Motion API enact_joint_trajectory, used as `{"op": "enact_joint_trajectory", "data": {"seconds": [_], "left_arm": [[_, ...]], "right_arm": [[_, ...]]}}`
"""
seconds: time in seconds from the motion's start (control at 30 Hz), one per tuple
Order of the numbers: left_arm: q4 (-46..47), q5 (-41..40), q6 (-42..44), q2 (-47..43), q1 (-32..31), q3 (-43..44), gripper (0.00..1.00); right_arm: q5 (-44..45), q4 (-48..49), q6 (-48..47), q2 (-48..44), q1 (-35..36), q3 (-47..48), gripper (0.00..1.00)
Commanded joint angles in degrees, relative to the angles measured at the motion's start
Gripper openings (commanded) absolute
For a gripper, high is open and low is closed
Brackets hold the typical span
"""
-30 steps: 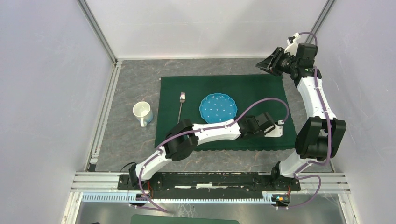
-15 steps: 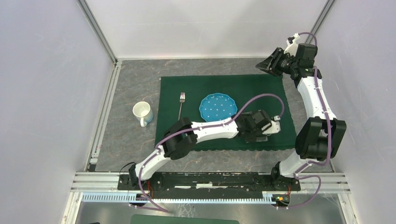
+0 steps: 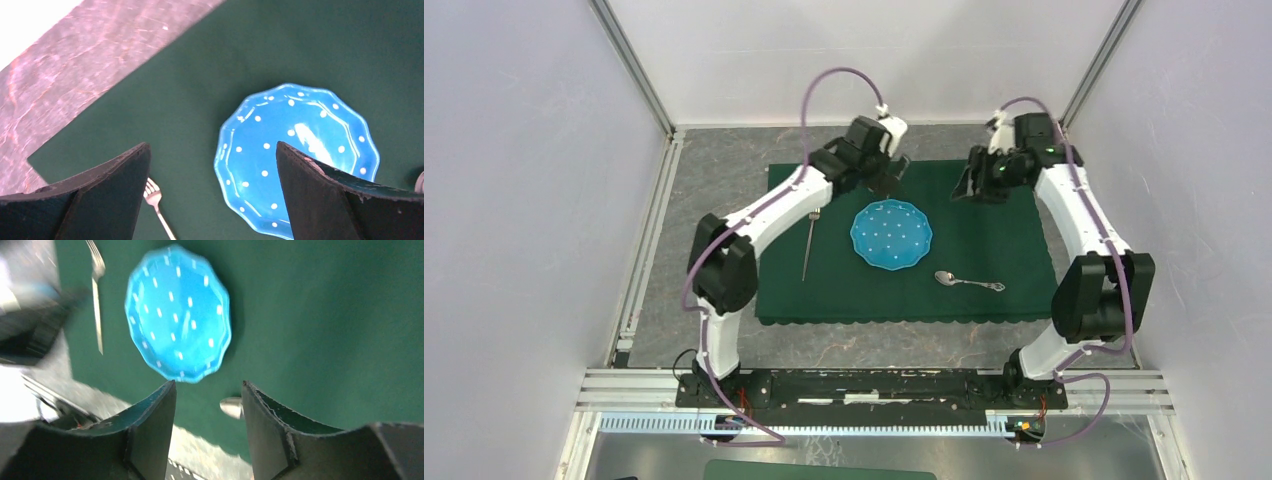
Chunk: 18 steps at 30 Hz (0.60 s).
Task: Set the dinner table for one person
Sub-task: Place the spoon on the napkin, then pick up the spoon from the napkin.
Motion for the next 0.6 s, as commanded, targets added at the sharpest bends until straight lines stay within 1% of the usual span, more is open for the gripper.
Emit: {"op": "enact_joint_trajectory", "data": {"seconds": [0.0,0.1,0.2,0.3,0.4,0.57], "left_arm": [[-1.07,2.5,-7.87,-5.66,3.27,1.27,1.0],[-1.28,3.91,-9.47,-7.15,6.87,1.54,1.0],[-1.95,4.94,-11.14,-8.45,10.74,1.64,1.0],[-1.95,6.76,-12.04,-10.19,14.13,0.38,1.0],[-1.83,7.76,-12.85,-11.6,16.16,-0.88,1.0],[-2.68,8.15,-14.15,-12.66,18.22,-1.54,1.0]], "right_arm": [[10.13,-13.54,-7.57,-2.13,7.6,-2.18,0.59],[14.27,-20.07,-9.99,-1.2,11.36,-0.21,0.65],[21.0,-27.96,-12.74,1.35,14.68,3.16,0.69],[24.13,-28.06,-11.73,0.45,15.46,0.12,0.7],[27.69,-28.02,-10.27,0.82,16.08,-2.15,0.7],[28.06,-27.74,-7.68,-0.09,17.63,-9.6,0.71]]}}
